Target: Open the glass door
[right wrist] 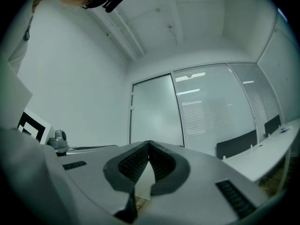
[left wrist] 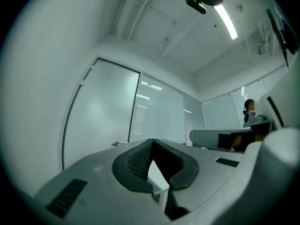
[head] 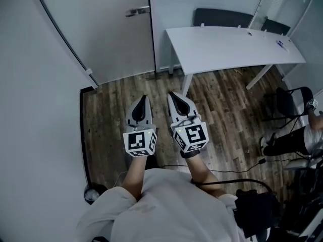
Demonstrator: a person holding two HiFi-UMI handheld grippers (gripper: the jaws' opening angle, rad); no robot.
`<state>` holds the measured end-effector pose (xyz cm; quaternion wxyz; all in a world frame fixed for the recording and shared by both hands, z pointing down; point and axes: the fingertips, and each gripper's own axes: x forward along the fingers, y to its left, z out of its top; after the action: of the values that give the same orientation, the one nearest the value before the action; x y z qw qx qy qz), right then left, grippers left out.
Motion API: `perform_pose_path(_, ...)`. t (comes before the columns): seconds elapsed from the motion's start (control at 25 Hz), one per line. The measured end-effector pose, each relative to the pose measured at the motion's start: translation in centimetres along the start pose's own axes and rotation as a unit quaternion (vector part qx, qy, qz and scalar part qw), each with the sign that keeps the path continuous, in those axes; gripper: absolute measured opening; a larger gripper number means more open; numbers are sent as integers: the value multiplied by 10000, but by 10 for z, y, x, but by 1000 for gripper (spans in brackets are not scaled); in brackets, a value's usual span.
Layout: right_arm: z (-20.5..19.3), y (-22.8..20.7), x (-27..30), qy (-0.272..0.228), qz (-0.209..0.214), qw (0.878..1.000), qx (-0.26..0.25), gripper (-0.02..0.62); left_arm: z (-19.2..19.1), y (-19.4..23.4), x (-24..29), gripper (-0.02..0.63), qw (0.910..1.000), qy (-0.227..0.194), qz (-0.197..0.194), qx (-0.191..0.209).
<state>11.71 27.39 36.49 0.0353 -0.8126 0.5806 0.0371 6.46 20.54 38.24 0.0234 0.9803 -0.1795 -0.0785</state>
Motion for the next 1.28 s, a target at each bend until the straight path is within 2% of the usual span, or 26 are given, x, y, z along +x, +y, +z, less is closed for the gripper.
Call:
perform_pose_path(0.2,3,-3,137,-81,-108,9999,-65,3,13,105,83,3,9999,-113,-62,81)
perform_pose_path(0.36,5,14,182,-66,-36,9999,-79,3,20,155,101,3,9999,-132,91,3)
perform_pose_path(0.52,-26,11,252,203,-64,9998,-50,3,-2,211,150,3,9998,-12,71,-177)
perform_pose_path(0.76,-37,-28,303,263,-224,9994,-44,2,-25,222,207,3,9996,141,-135,-190)
perform_pose_path(1.0,-48,-74,360,94,-134,9998,120,2,-40,243,271,3,9998,179,6,-4)
perform_pose_path(1.28,-36,-154,465,-136,203,9997,73,3,-38,264,402,3,9995,44,206,254)
